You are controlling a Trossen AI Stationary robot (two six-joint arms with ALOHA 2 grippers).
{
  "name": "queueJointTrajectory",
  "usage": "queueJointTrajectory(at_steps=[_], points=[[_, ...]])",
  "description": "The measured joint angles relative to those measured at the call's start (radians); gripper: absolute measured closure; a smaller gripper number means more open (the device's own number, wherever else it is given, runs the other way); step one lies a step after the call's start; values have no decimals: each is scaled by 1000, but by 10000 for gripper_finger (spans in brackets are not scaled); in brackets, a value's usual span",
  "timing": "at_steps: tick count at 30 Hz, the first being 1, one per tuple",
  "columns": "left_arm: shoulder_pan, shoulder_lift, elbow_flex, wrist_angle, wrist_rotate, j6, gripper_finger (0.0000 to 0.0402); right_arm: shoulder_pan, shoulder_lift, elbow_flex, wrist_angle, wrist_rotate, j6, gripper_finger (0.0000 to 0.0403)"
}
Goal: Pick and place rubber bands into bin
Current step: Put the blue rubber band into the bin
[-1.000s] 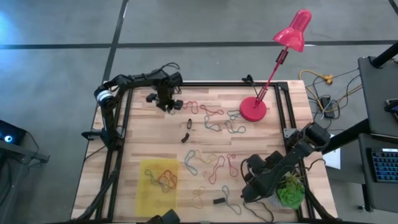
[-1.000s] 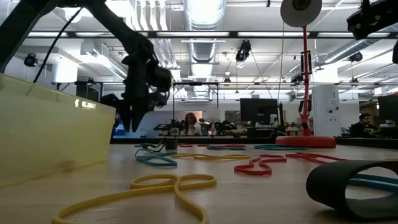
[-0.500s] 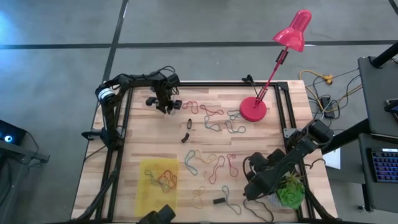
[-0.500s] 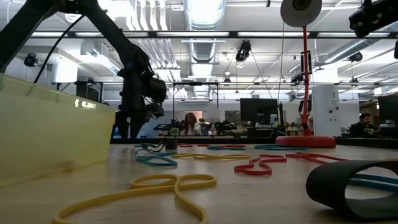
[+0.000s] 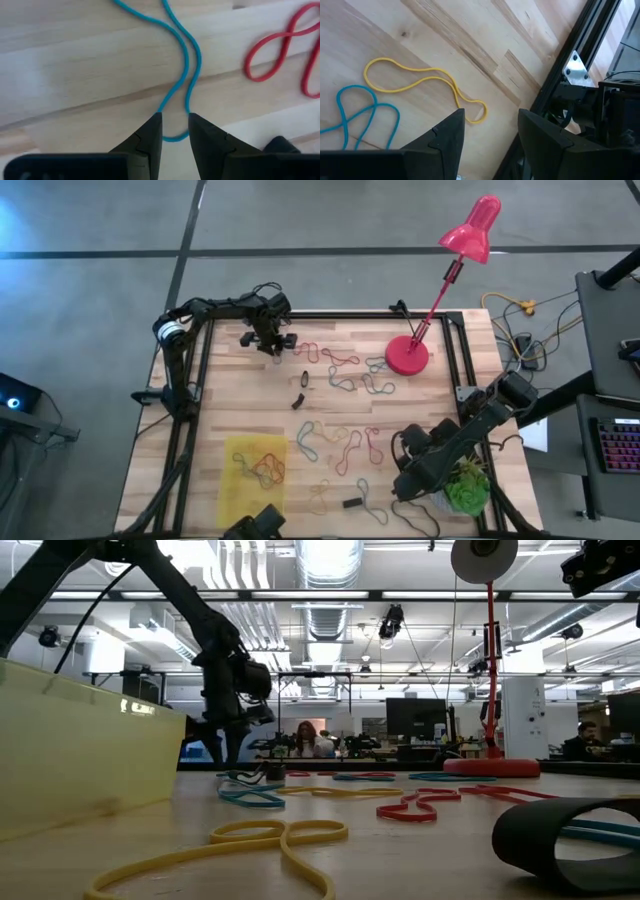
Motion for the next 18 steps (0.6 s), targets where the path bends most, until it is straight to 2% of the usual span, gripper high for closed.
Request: queueJointTrajectory(at_steps=[11, 18], points=[[12, 38, -11, 28, 57, -47, 323, 0, 1, 0, 1, -3, 14, 232], [14, 45, 19, -12, 47, -16, 323, 0, 1, 0, 0, -6, 27, 232]])
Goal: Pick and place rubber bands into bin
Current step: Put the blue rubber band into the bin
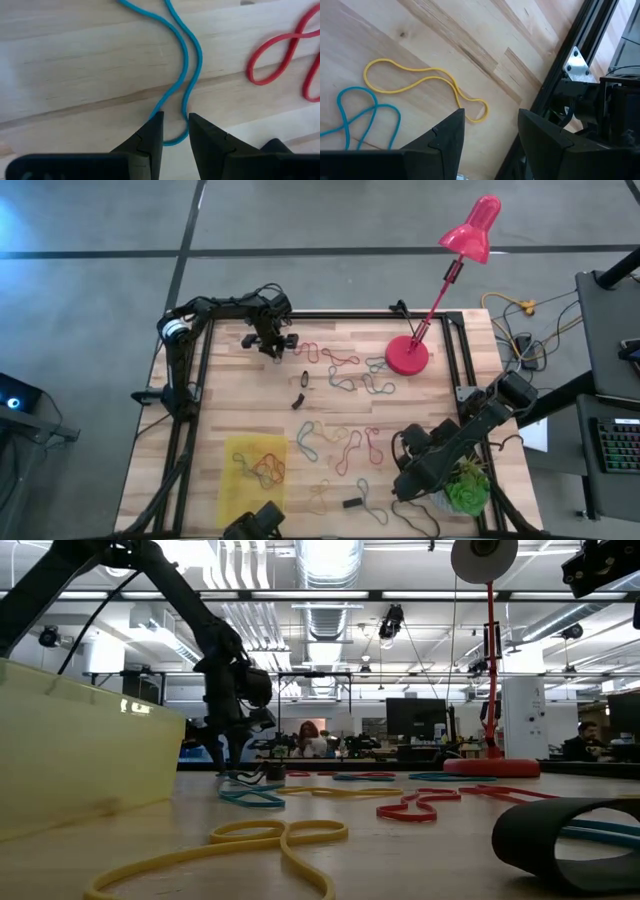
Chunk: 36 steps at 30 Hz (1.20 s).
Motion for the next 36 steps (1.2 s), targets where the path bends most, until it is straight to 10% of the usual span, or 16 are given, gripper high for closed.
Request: queueJointTrajectory(at_steps=[36], points=[[-16, 41, 40, -60, -94, 100, 334, 0, 1, -11, 0, 7, -3, 232]])
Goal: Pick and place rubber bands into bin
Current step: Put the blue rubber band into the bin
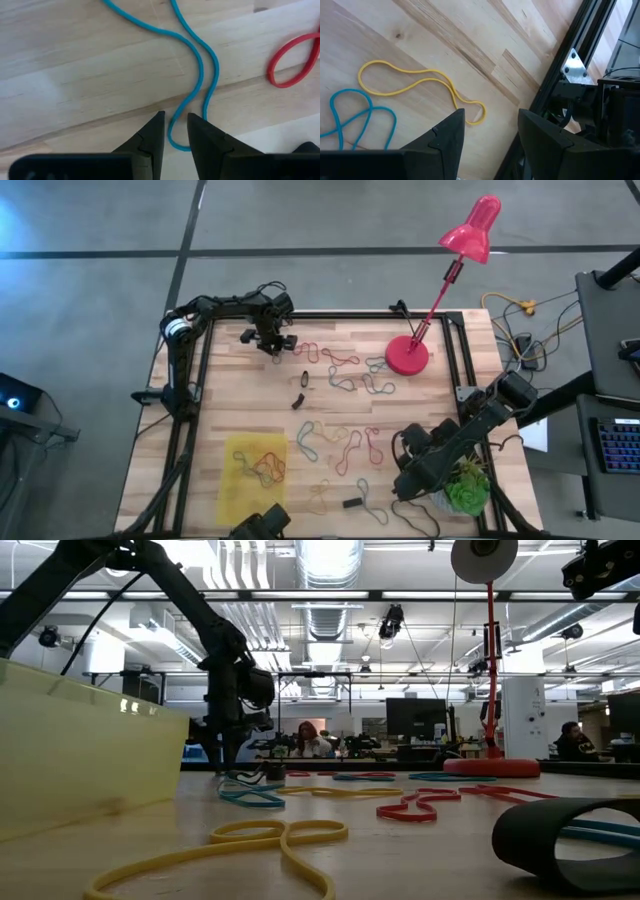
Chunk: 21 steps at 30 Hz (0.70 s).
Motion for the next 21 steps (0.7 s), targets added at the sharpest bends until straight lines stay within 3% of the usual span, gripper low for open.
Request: queueJointTrajectory(at_steps=[7, 16, 21], points=[[-30, 0, -9, 24, -7, -1, 396, 0, 0, -2, 0, 0, -1, 232], [-62, 0, 1, 31, -14, 0, 401, 0, 0, -4, 0, 1, 0, 232], [-86, -18, 27, 75, 86, 38, 401, 0, 0, -4, 0, 1, 0, 232]])
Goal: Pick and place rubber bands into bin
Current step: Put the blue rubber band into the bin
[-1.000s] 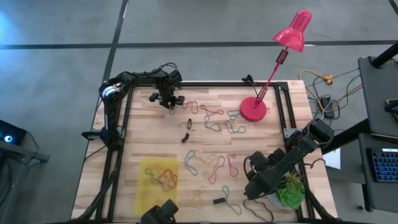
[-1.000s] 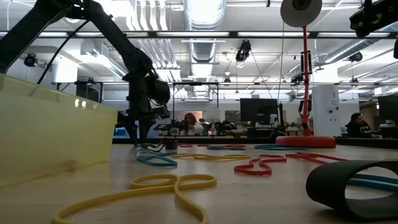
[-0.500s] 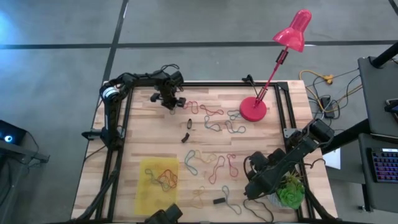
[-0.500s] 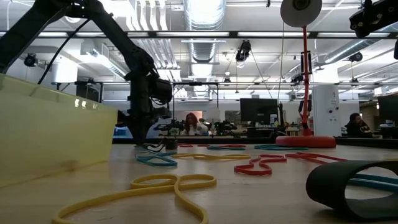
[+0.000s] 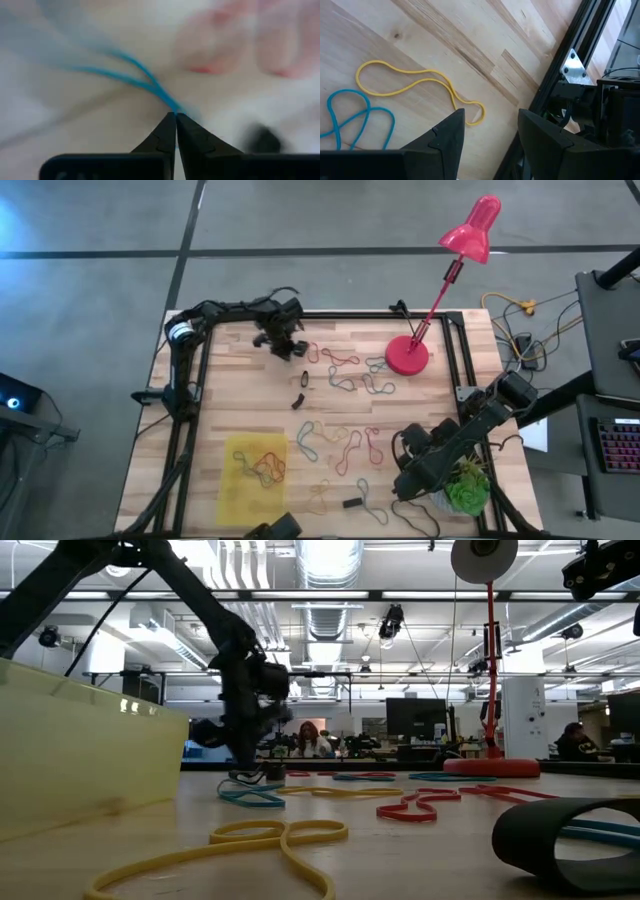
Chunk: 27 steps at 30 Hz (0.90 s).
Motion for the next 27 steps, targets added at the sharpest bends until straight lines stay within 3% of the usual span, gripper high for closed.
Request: queueJointTrajectory(at_steps=[3, 17, 27], points=[[-9, -40, 14, -15, 54, 17, 401, 0, 0, -2, 0, 1, 0, 232], [-59, -295, 61, -32, 19, 13, 401, 0, 0, -13, 0, 1, 0, 232], [-190, -667, 59, -320, 54, -9, 401, -2, 0, -13, 6, 2, 0, 232]])
